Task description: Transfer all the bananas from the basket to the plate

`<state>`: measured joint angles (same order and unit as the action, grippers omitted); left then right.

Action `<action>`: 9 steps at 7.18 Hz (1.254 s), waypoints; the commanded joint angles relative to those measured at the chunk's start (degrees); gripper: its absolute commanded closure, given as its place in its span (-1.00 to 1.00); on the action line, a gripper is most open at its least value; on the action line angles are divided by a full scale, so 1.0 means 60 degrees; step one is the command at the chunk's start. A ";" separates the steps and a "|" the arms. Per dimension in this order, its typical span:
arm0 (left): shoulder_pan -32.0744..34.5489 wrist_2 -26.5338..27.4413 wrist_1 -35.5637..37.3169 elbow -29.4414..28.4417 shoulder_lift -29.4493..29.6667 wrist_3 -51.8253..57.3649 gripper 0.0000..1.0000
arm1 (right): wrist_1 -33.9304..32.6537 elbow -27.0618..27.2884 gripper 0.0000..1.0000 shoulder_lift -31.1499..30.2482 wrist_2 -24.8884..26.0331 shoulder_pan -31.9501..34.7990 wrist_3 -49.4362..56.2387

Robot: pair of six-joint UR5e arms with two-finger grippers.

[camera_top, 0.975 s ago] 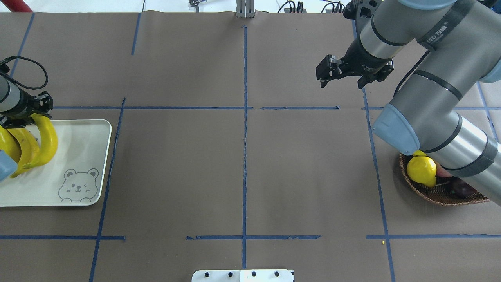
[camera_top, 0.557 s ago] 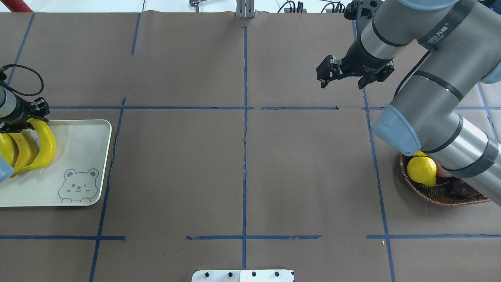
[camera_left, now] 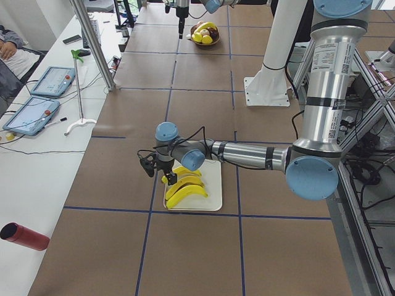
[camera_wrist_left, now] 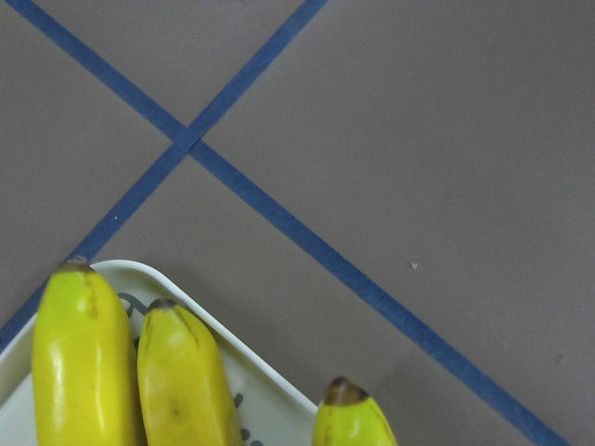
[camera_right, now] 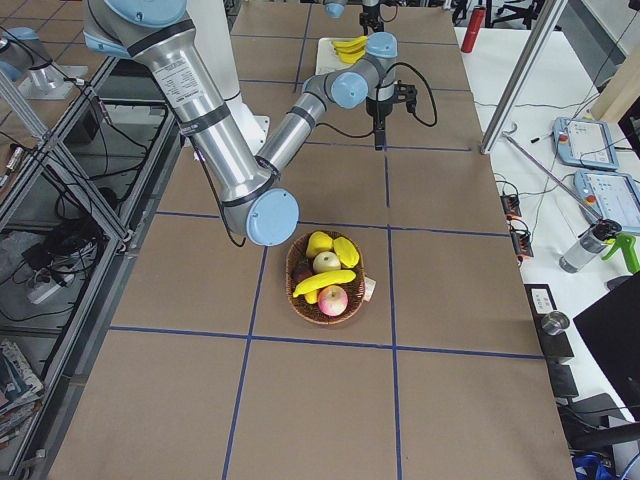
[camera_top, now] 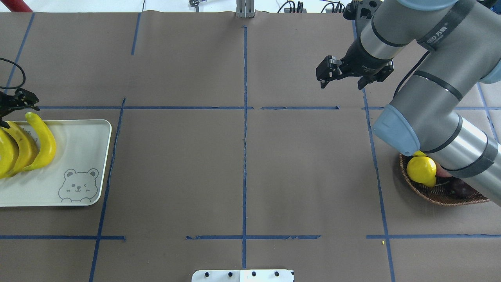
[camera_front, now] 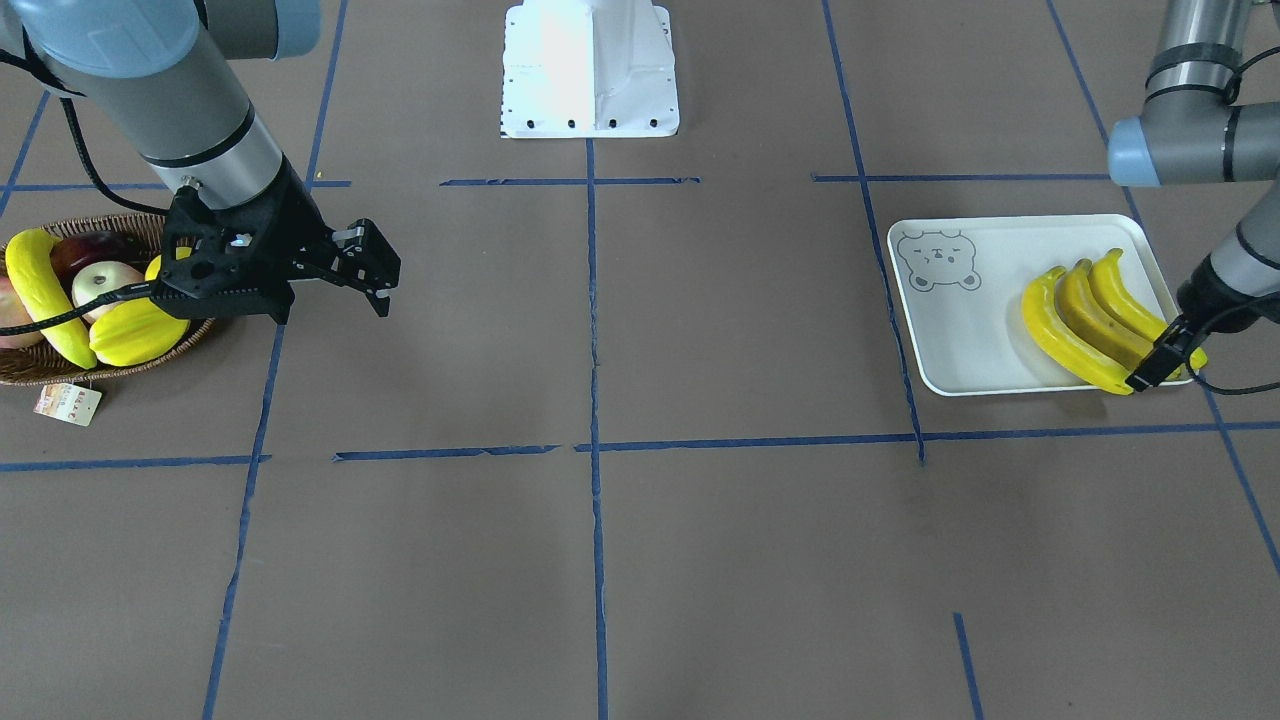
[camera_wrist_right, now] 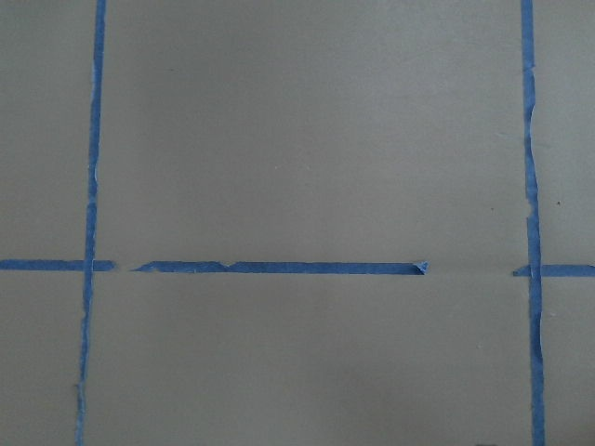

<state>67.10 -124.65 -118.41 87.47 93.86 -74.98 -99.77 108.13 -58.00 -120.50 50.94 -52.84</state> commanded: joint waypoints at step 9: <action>0.0521 -0.1329 0.2303 0.2545 0.0104 0.4484 -1.00 | 0.2879 0.1990 -0.99 -0.7274 0.0044 0.1397 0.6213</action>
<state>70.23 -132.55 -104.66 102.59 94.44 -48.10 -89.88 120.61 -95.31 -120.04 58.76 -18.38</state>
